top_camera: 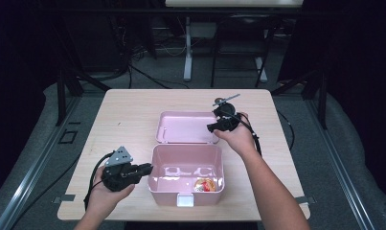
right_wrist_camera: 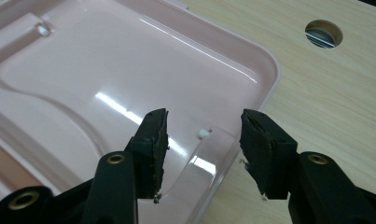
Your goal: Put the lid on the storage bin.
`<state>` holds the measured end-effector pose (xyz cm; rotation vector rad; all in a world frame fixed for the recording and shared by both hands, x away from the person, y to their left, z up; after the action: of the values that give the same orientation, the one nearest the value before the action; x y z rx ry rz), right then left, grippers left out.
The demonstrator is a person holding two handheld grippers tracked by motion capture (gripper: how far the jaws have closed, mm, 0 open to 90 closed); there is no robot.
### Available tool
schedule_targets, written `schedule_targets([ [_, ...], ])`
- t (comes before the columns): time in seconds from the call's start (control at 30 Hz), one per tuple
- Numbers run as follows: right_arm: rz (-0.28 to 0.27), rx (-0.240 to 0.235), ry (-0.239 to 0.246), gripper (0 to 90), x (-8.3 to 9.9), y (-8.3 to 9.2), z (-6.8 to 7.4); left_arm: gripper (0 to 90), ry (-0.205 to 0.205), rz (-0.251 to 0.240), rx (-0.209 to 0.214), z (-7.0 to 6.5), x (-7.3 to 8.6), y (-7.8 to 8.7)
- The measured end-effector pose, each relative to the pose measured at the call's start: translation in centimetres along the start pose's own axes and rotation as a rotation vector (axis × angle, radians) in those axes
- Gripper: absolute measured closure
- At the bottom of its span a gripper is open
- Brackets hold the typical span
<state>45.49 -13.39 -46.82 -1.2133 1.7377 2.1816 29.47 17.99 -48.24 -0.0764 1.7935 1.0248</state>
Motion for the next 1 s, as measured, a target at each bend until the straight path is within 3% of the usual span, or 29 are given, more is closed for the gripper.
schedule_targets([
  [0.33, -0.011, 0.020, -0.053, 51.3, -0.2, -1.2, -0.8, 81.8, 0.001, -0.001, 0.001, 0.0, 0.0, 0.0],
  [0.43, -0.020, 0.025, -0.092, 52.1, -0.3, -1.5, -1.2, 81.8, 0.001, -0.001, 0.002, 0.0, 0.0, 0.0],
  [0.8, -0.013, 0.066, -0.136, 53.3, -0.3, -2.3, -2.0, 81.8, 0.003, -0.001, 0.002, 0.0, 0.0, 0.0],
  [1.0, -0.005, 0.089, -0.170, 59.6, -0.3, -2.7, -2.4, 81.8, 0.003, 0.003, 0.005, 0.0, 0.0, 0.0],
])
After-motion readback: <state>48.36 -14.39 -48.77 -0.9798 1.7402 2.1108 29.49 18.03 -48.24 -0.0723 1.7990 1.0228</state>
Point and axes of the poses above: each handheld gripper's, and its own axes: y roughly backward along the jaws, x roughly out of its underside, z roughly to its left, the point moved 2 cm from there along -y, roughly forward along the jaws, and after that the axes turned 1 degree about z, right-handed, at the moved point
